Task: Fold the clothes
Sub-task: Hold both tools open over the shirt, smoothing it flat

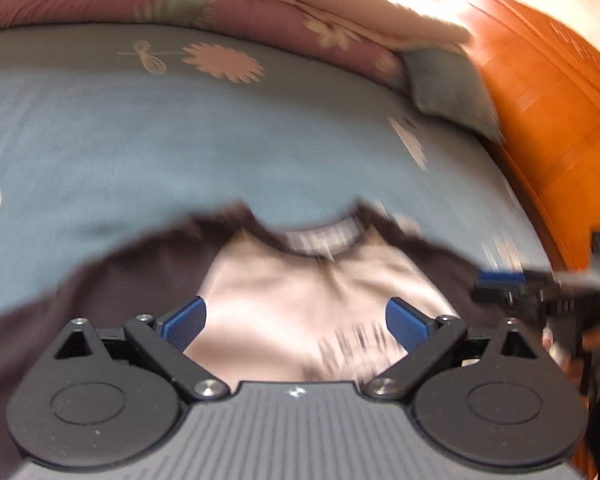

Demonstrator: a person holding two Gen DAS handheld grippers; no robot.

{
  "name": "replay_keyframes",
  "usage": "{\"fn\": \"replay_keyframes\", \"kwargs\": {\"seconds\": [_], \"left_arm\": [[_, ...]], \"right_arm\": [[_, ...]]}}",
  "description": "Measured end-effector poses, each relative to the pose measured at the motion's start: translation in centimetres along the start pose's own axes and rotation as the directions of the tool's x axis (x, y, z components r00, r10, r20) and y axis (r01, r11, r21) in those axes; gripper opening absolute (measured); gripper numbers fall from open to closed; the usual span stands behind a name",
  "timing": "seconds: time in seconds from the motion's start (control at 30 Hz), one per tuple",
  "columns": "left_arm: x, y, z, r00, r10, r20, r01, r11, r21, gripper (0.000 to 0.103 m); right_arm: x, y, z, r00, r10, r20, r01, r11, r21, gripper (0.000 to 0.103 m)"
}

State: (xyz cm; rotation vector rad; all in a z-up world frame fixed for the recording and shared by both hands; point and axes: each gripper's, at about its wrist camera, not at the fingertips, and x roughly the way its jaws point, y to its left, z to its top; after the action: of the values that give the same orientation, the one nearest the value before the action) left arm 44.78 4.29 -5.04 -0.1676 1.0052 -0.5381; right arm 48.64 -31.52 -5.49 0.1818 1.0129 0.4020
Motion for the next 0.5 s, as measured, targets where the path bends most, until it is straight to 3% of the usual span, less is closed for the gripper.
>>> {"fn": "replay_keyframes", "kwargs": {"seconds": [0.13, 0.23, 0.3, 0.37, 0.43, 0.5], "left_arm": [[0.2, -2.0, -7.8, 1.000, 0.006, -0.014, -0.004, 0.994, 0.108, 0.097], [1.8, -1.5, -12.6, 0.994, 0.095, -0.055, -0.088, 0.989, 0.121, 0.095], [0.5, -1.1, -14.5, 0.996, 0.093, 0.006, -0.093, 0.989, 0.118, 0.097], [-1.3, -0.8, -16.1, 0.994, 0.110, -0.009, -0.108, 0.988, 0.112, 0.097], [-2.9, -0.6, -17.7, 0.991, 0.129, -0.032, -0.125, 0.985, 0.122, 0.097], [-4.3, -0.5, -19.3, 0.987, 0.152, -0.057, -0.142, 0.978, 0.153, 0.097]], "right_arm": [[-1.5, 2.6, -6.2, 1.000, 0.030, 0.003, -0.029, 0.993, -0.111, 0.103], [-1.2, 3.9, -10.9, 0.999, 0.002, 0.034, 0.004, 0.983, -0.184, 0.103], [-0.5, 3.6, -13.7, 0.997, -0.068, 0.029, 0.073, 0.975, -0.209, 0.103], [-0.4, 2.5, -16.2, 0.987, -0.157, 0.025, 0.159, 0.961, -0.226, 0.103], [-1.7, 1.5, -18.6, 0.983, -0.173, 0.059, 0.183, 0.951, -0.250, 0.103], [-3.2, 1.0, -19.7, 0.986, -0.164, 0.041, 0.169, 0.956, -0.241, 0.103]]}}
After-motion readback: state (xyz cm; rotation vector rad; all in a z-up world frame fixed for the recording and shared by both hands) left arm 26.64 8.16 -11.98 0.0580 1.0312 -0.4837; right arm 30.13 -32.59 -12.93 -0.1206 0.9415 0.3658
